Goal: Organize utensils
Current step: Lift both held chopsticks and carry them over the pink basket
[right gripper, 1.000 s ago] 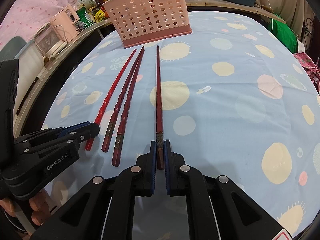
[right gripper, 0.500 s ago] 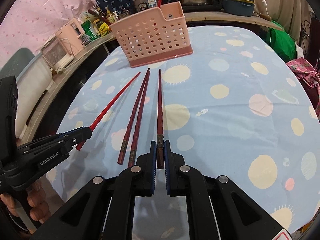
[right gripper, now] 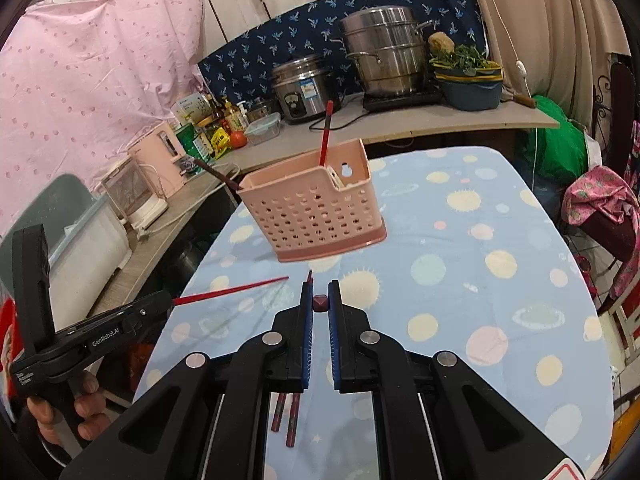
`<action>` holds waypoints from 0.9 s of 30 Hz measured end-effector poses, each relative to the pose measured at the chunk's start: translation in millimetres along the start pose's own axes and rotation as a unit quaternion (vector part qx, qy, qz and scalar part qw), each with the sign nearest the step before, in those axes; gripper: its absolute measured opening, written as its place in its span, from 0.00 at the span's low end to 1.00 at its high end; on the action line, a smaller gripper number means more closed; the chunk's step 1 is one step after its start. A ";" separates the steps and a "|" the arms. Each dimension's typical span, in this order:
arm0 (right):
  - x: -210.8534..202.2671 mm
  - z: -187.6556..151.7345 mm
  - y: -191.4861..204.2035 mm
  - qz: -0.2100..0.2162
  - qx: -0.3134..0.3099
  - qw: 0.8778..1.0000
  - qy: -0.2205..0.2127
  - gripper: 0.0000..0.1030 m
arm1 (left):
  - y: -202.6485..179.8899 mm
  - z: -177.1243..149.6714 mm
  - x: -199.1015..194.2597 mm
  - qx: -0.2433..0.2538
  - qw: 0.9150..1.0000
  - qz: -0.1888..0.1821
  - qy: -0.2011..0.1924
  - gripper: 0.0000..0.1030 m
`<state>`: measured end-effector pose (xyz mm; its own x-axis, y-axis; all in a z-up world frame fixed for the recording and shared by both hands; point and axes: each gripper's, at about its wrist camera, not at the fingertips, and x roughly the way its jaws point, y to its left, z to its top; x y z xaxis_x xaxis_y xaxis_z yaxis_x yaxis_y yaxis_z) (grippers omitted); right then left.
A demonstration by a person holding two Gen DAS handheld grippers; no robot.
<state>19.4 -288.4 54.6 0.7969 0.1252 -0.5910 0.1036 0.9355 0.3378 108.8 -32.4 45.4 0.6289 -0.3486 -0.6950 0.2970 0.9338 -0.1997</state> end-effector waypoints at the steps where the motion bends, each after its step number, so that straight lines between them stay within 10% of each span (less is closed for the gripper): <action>1: 0.1 6.1 0.9 0.000 -0.002 1.000 -0.005 0.07 | 0.1 6.1 -0.3 0.000 1.000 0.001 -0.005 0.07; 27: -7.7 156.8 -3.4 0.030 0.024 0.990 -0.133 0.07 | -39.1 168.6 -38.4 0.020 0.989 -0.026 -0.146 0.07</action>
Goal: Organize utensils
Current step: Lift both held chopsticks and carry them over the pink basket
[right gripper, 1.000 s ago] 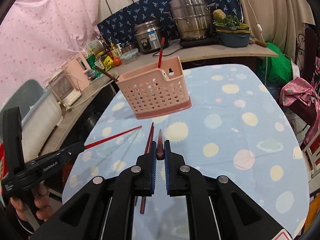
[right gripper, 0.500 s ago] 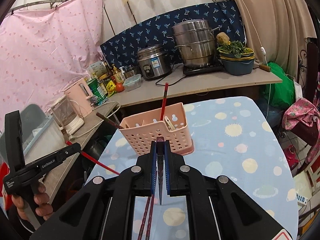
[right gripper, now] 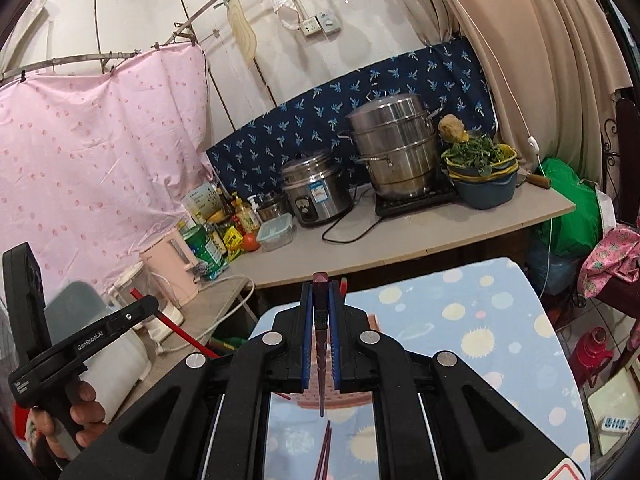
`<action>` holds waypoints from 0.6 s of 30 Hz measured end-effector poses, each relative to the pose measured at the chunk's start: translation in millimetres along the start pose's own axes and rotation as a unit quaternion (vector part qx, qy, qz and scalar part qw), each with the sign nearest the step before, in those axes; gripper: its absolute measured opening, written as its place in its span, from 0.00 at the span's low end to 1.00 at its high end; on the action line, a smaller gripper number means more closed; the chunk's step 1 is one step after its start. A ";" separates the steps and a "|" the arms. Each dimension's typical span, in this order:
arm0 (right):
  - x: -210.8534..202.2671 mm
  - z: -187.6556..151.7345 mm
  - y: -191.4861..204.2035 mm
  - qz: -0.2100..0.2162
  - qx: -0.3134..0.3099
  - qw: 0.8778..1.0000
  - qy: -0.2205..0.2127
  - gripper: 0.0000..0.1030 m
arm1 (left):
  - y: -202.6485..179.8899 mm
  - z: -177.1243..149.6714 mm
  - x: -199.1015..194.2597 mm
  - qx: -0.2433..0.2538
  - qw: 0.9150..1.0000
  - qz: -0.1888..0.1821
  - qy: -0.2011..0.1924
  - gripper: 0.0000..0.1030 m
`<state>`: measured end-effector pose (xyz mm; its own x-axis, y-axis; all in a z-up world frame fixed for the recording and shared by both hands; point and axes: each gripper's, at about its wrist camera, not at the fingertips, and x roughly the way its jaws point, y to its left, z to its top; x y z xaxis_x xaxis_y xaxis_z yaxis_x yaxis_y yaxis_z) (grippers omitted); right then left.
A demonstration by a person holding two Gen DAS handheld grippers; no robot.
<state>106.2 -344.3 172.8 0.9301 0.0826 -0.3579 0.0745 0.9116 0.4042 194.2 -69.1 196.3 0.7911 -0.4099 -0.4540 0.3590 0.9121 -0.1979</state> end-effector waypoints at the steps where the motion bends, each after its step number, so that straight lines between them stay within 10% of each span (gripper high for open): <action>1: 3.0 7.6 1.3 0.000 -0.001 1.000 -0.007 0.07 | -0.8 5.7 1.7 0.000 1.000 0.000 -0.004 0.07; 18: 80.4 27.1 19.2 0.001 -0.019 1.000 0.014 0.07 | 6.3 48.6 40.0 -0.006 0.999 0.018 -0.027 0.07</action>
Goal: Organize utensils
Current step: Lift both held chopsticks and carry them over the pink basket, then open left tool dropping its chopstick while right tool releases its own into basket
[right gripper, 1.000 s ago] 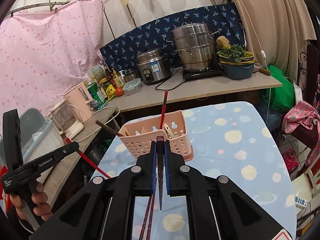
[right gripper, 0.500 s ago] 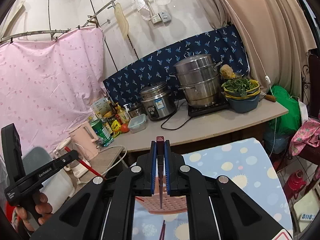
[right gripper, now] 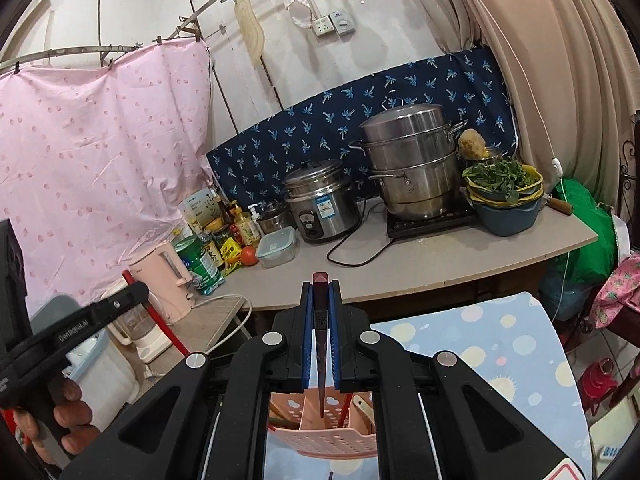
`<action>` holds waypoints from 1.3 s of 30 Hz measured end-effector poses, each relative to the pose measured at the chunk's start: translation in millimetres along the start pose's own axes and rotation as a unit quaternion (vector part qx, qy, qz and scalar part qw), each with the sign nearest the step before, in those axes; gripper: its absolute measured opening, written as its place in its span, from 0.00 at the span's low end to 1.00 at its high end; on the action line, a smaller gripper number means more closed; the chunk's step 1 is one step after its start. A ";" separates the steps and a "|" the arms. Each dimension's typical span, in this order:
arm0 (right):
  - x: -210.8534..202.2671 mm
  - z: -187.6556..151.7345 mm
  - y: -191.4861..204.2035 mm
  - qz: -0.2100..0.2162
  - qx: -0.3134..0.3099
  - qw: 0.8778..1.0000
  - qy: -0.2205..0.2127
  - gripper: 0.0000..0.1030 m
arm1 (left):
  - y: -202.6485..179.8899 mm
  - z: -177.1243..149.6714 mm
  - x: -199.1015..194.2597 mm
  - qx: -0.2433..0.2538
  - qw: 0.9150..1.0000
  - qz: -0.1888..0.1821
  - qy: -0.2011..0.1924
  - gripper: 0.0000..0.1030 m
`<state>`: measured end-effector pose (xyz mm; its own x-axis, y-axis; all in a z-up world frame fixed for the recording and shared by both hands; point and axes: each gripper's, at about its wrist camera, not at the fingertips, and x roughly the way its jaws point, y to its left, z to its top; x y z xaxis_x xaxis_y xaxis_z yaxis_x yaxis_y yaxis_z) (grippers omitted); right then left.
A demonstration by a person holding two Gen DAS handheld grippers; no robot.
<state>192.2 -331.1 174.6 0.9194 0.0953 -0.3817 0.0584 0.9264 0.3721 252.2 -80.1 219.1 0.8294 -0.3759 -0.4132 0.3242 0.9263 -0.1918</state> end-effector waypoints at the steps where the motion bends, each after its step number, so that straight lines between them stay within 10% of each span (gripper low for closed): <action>1: 4.5 -2.7 -0.6 -0.001 0.001 1.000 0.005 0.07 | 0.1 1.4 0.5 0.001 1.000 0.000 -0.002 0.07; 39: 29.0 -46.0 -21.7 -0.028 0.004 0.998 0.059 0.11 | 9.8 -47.5 53.4 0.001 0.999 0.029 0.038 0.18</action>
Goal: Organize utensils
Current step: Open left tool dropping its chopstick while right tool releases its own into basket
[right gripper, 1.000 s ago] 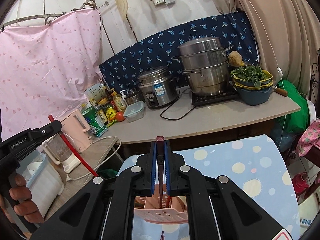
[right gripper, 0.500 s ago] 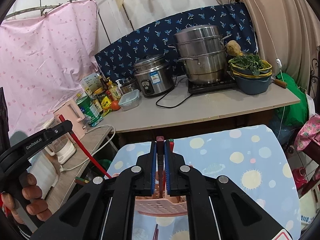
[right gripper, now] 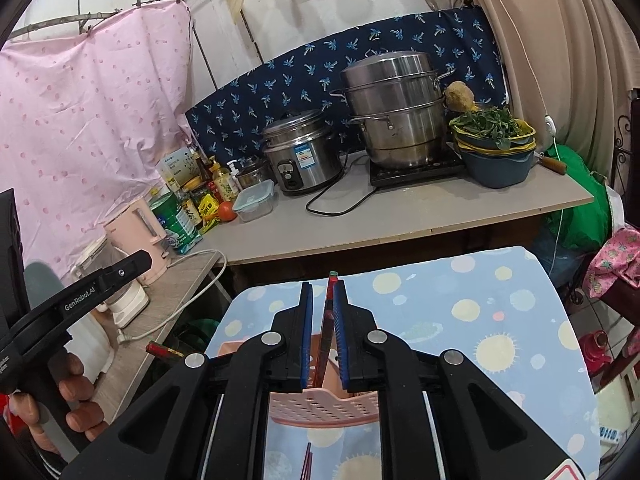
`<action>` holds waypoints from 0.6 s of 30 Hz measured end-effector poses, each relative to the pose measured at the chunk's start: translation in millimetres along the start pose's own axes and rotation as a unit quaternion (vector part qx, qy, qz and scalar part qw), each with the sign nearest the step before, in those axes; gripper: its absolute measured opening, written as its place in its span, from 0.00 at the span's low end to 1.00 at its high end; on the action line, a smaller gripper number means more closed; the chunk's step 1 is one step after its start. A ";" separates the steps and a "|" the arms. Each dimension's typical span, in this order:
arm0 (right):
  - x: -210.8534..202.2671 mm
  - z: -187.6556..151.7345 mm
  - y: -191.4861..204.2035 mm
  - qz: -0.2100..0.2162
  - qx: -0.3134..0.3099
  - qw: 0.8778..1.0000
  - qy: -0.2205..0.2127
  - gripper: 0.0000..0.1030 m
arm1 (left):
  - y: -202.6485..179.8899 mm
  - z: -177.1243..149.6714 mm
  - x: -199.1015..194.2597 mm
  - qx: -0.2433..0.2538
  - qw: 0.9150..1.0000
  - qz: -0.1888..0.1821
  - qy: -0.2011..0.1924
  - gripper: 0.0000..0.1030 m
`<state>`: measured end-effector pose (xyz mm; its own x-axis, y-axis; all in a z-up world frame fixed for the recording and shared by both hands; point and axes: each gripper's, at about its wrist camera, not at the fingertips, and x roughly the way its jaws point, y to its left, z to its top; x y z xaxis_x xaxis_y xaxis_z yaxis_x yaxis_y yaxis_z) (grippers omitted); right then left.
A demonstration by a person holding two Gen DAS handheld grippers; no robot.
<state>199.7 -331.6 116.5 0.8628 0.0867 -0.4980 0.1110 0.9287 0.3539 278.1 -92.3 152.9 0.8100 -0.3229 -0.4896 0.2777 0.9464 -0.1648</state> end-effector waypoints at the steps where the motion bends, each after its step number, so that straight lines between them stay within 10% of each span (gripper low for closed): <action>1: -1.2 -0.9 -0.2 0.000 0.000 1.000 0.001 0.11 | 0.2 -0.5 -1.0 0.000 1.000 0.000 0.000 0.18; 18: -29.9 -40.0 8.7 0.002 -0.018 1.000 0.020 0.12 | -0.3 -38.6 -28.1 0.014 1.000 0.010 0.023 0.19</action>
<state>155.2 -311.7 102.8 0.8427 0.1045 -0.5281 0.0889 0.9405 0.3280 235.3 -83.4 133.7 0.7913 -0.3024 -0.5314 0.2757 0.9522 -0.1312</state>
